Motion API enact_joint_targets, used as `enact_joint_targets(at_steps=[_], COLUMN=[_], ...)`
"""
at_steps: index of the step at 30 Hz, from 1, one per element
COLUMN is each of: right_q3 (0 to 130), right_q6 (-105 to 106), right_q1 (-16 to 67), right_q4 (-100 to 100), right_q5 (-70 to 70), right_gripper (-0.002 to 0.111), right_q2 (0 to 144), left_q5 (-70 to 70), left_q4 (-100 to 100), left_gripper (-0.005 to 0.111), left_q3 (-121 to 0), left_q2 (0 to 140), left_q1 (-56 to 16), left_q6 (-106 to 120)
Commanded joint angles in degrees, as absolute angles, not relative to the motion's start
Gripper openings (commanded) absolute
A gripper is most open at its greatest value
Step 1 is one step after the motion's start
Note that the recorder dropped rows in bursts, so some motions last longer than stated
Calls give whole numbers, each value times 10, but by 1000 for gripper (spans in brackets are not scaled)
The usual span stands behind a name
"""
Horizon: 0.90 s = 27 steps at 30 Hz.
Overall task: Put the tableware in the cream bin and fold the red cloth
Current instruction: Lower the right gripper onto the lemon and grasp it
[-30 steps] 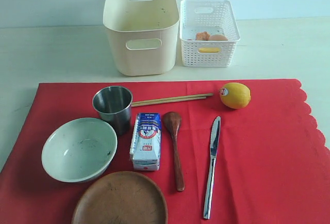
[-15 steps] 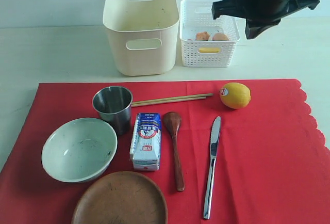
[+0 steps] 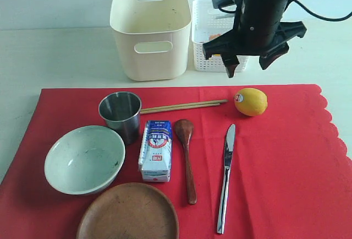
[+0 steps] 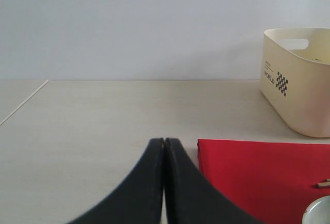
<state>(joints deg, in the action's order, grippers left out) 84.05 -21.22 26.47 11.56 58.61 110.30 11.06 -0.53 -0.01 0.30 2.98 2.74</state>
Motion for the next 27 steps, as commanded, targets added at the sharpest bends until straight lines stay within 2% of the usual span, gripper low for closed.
enact_joint_targets(at_steps=[1, 14, 17, 21, 27], right_q3=[843, 843, 843, 843, 843], right_q6=[-202, -196, -196, -196, -196], right_q1=[267, 267, 267, 267, 267], right_q4=[145, 152, 153, 154, 155], right_q5=[584, 586, 586, 586, 593], right_gripper=[75, 75, 71, 53, 14], right_q2=[1124, 1212, 1225, 1232, 1233], left_q5=[111, 111, 111, 111, 111], left_q4=[-11, -11, -11, -11, -11], left_gripper=[3, 3, 3, 3, 3], left_q3=[0, 0, 0, 0, 0], left_q2=[0, 0, 0, 0, 0], left_q1=[26, 26, 26, 26, 26], left_q6=[28, 28, 28, 28, 28])
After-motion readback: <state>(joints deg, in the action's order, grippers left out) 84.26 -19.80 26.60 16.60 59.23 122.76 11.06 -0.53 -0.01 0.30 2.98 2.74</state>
